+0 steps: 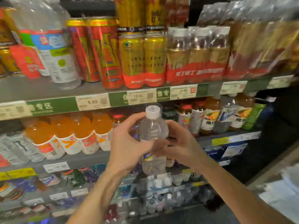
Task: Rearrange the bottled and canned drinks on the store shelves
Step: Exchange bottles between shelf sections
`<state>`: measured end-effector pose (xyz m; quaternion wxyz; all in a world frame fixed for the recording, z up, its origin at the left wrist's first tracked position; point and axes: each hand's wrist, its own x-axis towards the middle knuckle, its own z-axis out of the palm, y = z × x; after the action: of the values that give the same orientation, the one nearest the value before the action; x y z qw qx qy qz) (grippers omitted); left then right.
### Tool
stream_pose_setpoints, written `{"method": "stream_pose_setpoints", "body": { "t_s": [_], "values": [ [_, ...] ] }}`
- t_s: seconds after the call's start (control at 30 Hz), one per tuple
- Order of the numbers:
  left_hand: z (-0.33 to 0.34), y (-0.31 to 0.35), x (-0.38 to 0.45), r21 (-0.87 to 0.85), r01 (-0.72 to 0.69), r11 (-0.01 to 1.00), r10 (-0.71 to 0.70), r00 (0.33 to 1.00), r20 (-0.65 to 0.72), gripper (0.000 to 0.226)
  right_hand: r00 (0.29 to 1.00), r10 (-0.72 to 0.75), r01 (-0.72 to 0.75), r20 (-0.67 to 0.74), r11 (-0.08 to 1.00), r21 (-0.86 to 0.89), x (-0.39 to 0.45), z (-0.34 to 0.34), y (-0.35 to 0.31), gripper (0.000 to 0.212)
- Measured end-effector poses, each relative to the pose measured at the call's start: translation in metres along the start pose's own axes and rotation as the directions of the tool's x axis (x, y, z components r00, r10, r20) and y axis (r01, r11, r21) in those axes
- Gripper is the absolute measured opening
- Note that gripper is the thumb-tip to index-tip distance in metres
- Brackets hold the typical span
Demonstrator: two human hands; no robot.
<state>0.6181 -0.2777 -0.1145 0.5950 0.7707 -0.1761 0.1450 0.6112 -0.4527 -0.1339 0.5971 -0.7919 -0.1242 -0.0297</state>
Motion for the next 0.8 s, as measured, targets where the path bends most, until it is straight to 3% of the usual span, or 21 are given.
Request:
{"method": "stream_pose_setpoints", "body": {
  "t_s": [0.13, 0.27, 0.5, 0.8],
  "values": [
    [0.049, 0.018, -0.002, -0.007, -0.016, 1.000, 0.016, 0.997, 0.077, 0.070, 0.999, -0.029, 0.030, 0.018, 0.998, -0.061, -0.009, -0.059, 0.002, 0.061],
    [0.085, 0.028, -0.007, -0.076, 0.071, 0.995, -0.061, 0.991, 0.119, 0.072, 0.998, -0.022, 0.023, 0.052, 1.000, -0.008, -0.015, -0.102, 0.010, 0.059],
    [0.112, 0.016, -0.005, -0.067, 0.161, 0.985, -0.134, 0.944, 0.300, 0.077, 0.996, -0.086, 0.086, 0.033, 0.996, -0.001, -0.018, -0.133, 0.013, 0.061],
    [0.132, -0.001, 0.012, -0.011, 0.066, 0.998, -0.061, 0.969, 0.238, 0.072, 0.996, -0.075, 0.074, -0.041, 0.997, -0.033, -0.019, -0.153, 0.032, 0.053]
  ]
}}
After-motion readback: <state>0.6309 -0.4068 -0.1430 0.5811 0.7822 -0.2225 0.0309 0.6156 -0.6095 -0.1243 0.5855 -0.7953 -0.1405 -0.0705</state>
